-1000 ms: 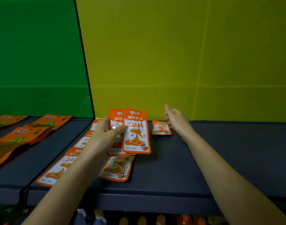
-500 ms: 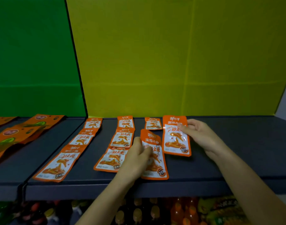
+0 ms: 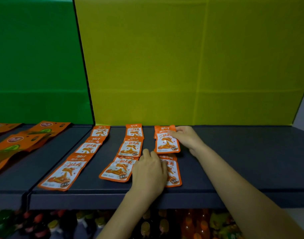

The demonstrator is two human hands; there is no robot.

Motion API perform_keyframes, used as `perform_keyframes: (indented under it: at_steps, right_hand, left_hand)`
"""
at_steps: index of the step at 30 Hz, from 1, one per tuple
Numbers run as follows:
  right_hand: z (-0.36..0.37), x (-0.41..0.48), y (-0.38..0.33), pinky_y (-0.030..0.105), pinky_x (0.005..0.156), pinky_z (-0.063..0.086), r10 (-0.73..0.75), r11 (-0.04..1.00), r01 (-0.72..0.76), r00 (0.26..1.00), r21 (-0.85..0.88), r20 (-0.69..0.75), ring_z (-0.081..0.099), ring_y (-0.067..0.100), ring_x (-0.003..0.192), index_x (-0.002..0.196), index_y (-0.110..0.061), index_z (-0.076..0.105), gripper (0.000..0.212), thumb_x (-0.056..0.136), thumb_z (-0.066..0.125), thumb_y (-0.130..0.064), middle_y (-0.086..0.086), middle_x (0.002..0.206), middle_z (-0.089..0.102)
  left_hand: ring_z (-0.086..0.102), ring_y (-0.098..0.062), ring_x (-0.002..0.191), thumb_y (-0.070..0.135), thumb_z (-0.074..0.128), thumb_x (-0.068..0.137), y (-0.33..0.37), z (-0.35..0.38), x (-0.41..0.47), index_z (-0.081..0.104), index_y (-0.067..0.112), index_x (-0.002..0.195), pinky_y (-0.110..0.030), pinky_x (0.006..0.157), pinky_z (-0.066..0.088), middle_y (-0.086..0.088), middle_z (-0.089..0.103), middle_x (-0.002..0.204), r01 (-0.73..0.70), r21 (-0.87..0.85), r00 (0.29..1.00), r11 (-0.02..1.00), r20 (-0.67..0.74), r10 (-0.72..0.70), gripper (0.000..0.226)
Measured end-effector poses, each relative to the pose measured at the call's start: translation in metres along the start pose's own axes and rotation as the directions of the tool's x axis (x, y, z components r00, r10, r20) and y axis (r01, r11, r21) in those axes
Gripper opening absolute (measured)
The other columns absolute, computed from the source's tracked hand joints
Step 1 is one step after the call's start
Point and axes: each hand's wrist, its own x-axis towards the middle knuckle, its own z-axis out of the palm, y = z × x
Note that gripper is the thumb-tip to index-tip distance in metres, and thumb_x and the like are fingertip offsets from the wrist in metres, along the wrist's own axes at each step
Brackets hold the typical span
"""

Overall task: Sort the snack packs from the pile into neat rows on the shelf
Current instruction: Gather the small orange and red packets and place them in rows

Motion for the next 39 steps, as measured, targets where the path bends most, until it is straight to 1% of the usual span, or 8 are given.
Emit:
perform_keyframes:
  at_steps: [3,5,11,18,22,27,32,39]
  right_hand:
    - [0.004,0.008,0.011,0.031,0.077,0.053,0.033,0.997,-0.036,0.999,-0.073,-0.037,0.066,0.029,0.098,0.112,0.004,0.061,0.033,0.087,0.063,-0.017,0.021,0.114,0.066]
    - [0.005,0.011,0.016,0.037,0.087,0.053,0.009,0.984,-0.023,0.997,-0.178,-0.081,0.066,0.028,0.101,0.114,0.0,0.061,0.038,0.084,0.066,-0.023,0.017,0.112,0.068]
    - [0.009,0.01,0.021,0.033,0.081,0.049,-0.072,0.874,0.003,0.99,-0.486,-0.124,0.063,0.025,0.104,0.12,-0.012,0.05,0.048,0.083,0.065,-0.038,0.011,0.113,0.065]
    - [0.006,0.002,0.019,0.036,0.082,0.046,-0.106,0.758,-0.004,0.986,-0.652,-0.129,0.057,0.031,0.111,0.118,-0.013,0.047,0.045,0.088,0.053,-0.046,0.012,0.12,0.06]
    - [0.0,-0.006,0.012,0.034,0.077,0.043,-0.132,0.814,0.013,0.978,-0.581,-0.163,0.058,0.03,0.106,0.112,-0.016,0.052,0.037,0.094,0.041,-0.046,0.009,0.114,0.063]
    - [-0.005,-0.032,-0.004,0.026,0.071,0.04,-0.38,0.823,0.287,0.92,-0.49,-0.099,0.057,0.015,0.091,0.103,-0.019,0.061,0.02,0.093,0.049,-0.031,-0.002,0.102,0.064]
    - [0.03,-0.079,-0.032,0.03,0.074,0.044,-0.583,0.709,0.564,0.807,-0.424,0.098,0.057,0.011,0.08,0.097,-0.023,0.065,0.013,0.09,0.054,-0.023,-0.007,0.093,0.067]
    - [0.144,-0.147,-0.05,0.033,0.078,0.049,-0.681,0.539,0.793,0.608,-0.283,0.408,0.059,0.013,0.092,0.101,-0.03,0.06,0.014,0.09,0.051,-0.031,-0.011,0.094,0.064]
  left_hand:
    - [0.054,-0.021,0.103,0.04,0.03,0.097,0.002,0.0,0.0,0.048,0.012,0.112,-0.03,0.082,0.042,-0.007,0.045,0.119,0.001,0.04,1.0,0.999,-0.004,-0.001,0.037]
    - [0.054,-0.021,0.101,0.041,0.03,0.097,0.003,0.0,0.0,0.05,0.012,0.111,-0.029,0.079,0.04,-0.006,0.045,0.118,0.006,0.051,1.0,0.999,-0.023,-0.005,0.038]
    - [0.056,-0.019,0.095,0.042,0.032,0.096,0.004,0.002,0.003,0.05,0.014,0.101,-0.025,0.067,0.032,-0.004,0.048,0.112,0.019,0.073,0.994,0.997,-0.105,-0.011,0.034]
    - [0.056,-0.018,0.094,0.041,0.033,0.096,0.005,0.0,0.004,0.05,0.014,0.099,-0.025,0.066,0.033,-0.004,0.049,0.112,0.037,0.071,0.995,0.997,-0.096,-0.03,0.032]
    - [0.055,-0.021,0.099,0.037,0.035,0.096,0.005,-0.014,0.004,0.052,0.013,0.111,-0.029,0.073,0.04,-0.005,0.052,0.113,0.006,0.056,0.975,0.998,-0.223,0.007,0.033]
    - [0.061,-0.029,0.071,0.032,0.036,0.087,-0.031,-0.048,-0.006,0.063,0.012,0.089,-0.034,0.058,0.045,-0.007,0.063,0.083,-0.017,0.087,0.91,0.996,-0.412,0.051,0.033]
    - [0.065,-0.03,0.077,0.032,0.043,0.088,-0.098,-0.085,-0.049,0.064,0.018,0.09,-0.037,0.06,0.046,-0.002,0.067,0.087,0.212,0.043,0.852,0.976,-0.498,-0.163,0.025]
    - [0.067,-0.026,0.073,0.033,0.052,0.089,-0.209,-0.127,-0.173,0.066,0.015,0.093,-0.03,0.053,0.045,-0.003,0.071,0.087,0.517,0.179,0.777,0.837,-0.508,-0.371,0.023]
